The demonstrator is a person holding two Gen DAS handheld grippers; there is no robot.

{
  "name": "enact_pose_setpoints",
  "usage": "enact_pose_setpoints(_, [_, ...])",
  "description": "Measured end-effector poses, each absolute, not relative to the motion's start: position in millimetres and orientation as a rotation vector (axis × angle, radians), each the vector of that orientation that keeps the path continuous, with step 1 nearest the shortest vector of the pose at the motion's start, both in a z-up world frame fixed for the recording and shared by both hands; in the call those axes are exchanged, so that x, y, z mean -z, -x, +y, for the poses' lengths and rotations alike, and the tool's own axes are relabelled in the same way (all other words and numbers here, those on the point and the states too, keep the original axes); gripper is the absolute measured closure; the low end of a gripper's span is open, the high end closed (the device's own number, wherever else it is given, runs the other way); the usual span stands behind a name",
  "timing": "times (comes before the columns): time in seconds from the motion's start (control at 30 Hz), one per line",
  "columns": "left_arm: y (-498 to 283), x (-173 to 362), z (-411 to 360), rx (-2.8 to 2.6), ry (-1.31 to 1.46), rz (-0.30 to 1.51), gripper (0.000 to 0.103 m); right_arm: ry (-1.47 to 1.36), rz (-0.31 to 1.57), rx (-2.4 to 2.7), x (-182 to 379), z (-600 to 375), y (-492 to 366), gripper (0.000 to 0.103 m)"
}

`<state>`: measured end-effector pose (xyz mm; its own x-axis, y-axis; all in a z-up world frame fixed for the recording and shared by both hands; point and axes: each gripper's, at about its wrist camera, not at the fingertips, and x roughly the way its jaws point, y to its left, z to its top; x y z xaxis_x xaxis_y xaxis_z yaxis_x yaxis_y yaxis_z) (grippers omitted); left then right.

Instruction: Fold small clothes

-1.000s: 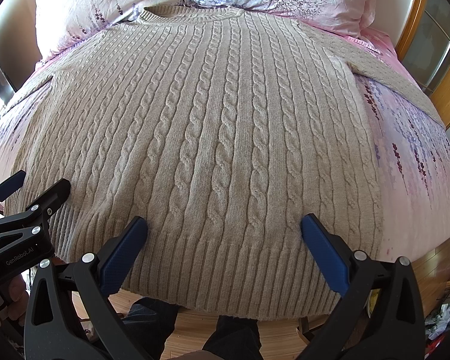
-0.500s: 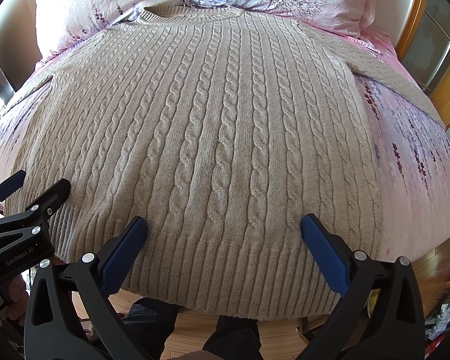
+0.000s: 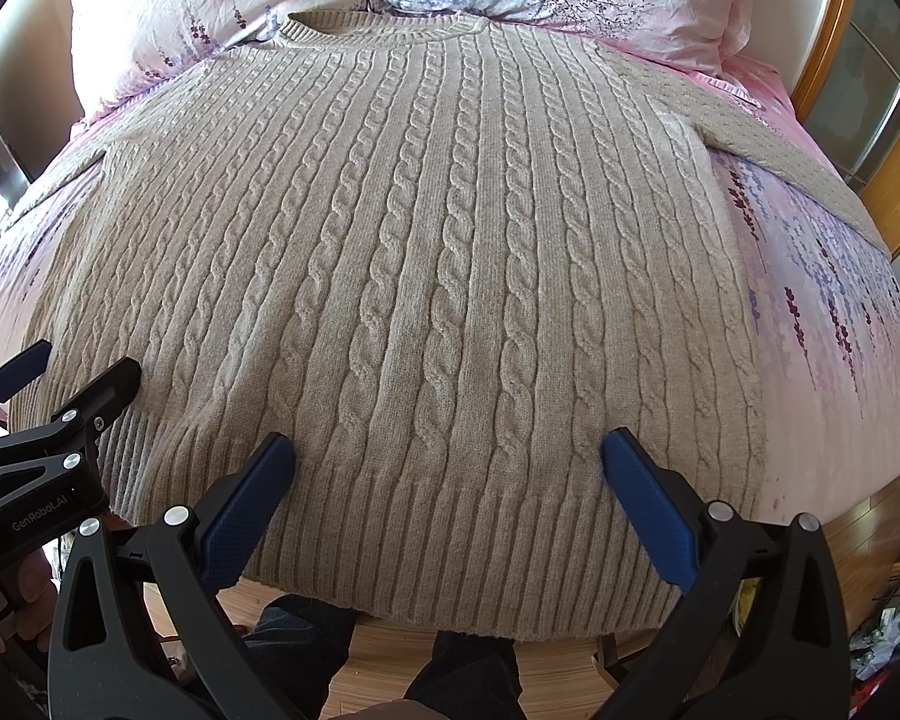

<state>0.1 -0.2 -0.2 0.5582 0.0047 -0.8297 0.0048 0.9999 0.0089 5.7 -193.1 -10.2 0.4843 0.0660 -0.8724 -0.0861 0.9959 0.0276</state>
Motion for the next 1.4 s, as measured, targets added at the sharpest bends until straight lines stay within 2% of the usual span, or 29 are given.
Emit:
enact_pose_setpoints(0.33, [-0.3, -0.1, -0.1, 0.006, -0.014, 0.987, 0.002, 0.025, 1.064, -0.104, 9.7, -193.3, -6.6, 0.001])
enact_pose_setpoints(0.67, [-15.4, -0.5, 0.4, 0.05, -0.032, 1.103, 0.002, 0.063, 1.02, -0.178, 6.7, -196.7, -4.9, 0.001])
enact_pose_setpoints(0.93, [-30.7, -4.3, 1.6, 0.055, -0.027, 1.145, 0.002, 0.062, 1.061, -0.213, 3.7, -200.2, -11.1, 0.001])
enact_pose_setpoints(1.2, [-69.2, -17.0, 9.5, 0.036, 0.015, 1.122, 0.002, -0.23, 0.989, -0.103, -19.3, -281.6, -57.7, 0.002])
enact_pose_setpoints(1.3, [-88.0, -21.1, 11.9, 0.02, 0.04, 1.117, 0.002, -0.371, 0.932, -0.032, -28.9, -330.7, -79.5, 0.011])
enact_pose_setpoints(1.4, [-105.5, -22.5, 12.2, 0.019, 0.068, 1.119, 0.002, -0.513, 0.896, 0.03, -31.4, -377.6, -101.0, 0.015])
